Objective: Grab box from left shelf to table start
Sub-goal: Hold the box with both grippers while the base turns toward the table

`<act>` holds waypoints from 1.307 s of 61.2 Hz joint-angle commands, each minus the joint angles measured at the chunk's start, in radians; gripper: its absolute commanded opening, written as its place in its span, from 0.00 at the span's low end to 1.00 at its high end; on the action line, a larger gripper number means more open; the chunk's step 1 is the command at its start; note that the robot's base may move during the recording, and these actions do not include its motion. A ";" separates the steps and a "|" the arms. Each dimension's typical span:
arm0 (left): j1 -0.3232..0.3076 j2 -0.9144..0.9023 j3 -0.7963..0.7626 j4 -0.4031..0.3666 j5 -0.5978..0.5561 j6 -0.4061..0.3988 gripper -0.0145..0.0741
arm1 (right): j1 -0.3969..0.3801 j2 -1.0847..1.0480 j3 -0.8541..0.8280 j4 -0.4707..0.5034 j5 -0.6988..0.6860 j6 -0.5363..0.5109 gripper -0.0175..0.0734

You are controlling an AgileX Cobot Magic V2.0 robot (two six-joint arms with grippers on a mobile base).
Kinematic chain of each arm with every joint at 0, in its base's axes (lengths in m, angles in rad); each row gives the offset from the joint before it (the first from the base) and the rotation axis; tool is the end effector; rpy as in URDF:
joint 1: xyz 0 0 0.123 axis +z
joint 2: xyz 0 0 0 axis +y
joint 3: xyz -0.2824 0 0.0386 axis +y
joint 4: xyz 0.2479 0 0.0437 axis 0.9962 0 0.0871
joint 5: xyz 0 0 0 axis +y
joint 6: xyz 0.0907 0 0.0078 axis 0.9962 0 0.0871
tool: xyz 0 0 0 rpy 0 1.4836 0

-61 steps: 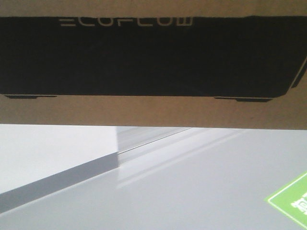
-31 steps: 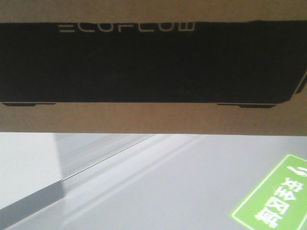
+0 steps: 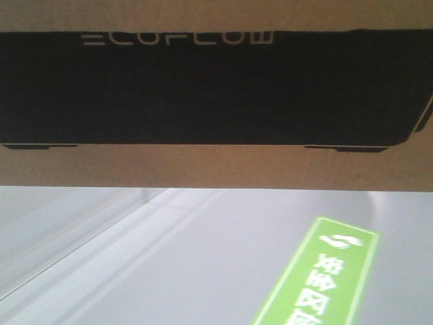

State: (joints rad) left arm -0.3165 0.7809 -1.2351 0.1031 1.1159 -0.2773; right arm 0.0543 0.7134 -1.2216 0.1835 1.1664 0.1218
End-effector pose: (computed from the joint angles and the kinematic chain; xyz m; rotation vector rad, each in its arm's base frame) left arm 0.1036 -0.0251 0.4480 0.0367 2.1483 -0.2213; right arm 0.0818 0.0198 0.4477 0.0509 2.1436 0.3259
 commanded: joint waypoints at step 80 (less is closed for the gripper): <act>0.009 -0.012 -0.043 0.117 -0.280 -0.031 0.07 | -0.007 0.001 -0.026 -0.105 -0.103 -0.008 0.21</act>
State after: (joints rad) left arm -0.3165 0.7832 -1.2351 0.1306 1.0228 -0.2735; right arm 0.0543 0.7134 -1.2216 0.1872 1.1531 0.1218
